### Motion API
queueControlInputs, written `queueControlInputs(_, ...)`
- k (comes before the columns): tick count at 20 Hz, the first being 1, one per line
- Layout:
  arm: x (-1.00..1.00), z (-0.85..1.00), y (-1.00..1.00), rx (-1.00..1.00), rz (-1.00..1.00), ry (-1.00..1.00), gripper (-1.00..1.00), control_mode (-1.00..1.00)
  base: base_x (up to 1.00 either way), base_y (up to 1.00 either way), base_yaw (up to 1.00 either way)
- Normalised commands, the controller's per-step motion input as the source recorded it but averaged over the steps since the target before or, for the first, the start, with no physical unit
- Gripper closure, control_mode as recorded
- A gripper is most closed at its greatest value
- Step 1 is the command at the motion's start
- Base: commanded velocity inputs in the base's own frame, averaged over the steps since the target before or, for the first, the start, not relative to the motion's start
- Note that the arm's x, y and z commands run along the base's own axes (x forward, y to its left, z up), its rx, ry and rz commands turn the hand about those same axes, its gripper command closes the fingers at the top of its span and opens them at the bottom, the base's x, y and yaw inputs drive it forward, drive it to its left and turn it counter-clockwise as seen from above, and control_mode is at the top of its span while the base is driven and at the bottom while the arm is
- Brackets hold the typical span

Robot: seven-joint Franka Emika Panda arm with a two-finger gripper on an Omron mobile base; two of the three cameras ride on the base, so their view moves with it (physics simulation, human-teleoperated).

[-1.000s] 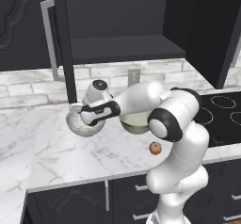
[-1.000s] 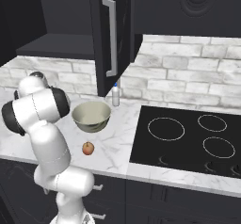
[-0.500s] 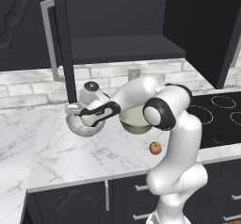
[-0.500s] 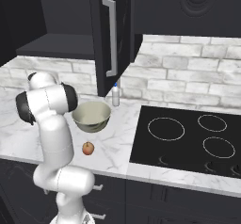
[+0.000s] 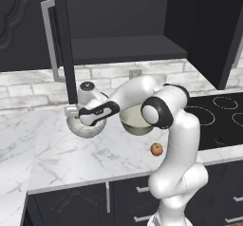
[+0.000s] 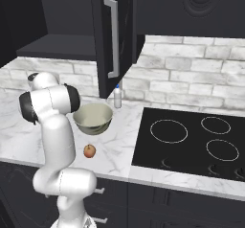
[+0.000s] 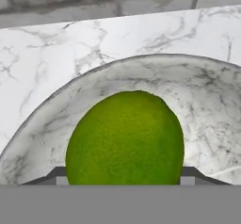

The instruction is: Pick both bowls and place them on the counter. Then place the lime in one bowl and place the peach in the other bowl.

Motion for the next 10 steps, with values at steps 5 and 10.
queueControlInputs(5, 0.0, -0.24, -0.06, -0.01, 0.0, 0.0, 1.0, -1.0, 0.0, 0.0, 0.0)
queueControlInputs(10, 0.02, -0.24, -0.05, 0.0, 0.0, 0.0, 1.0, -1.0, 0.0, 0.0, 0.0)
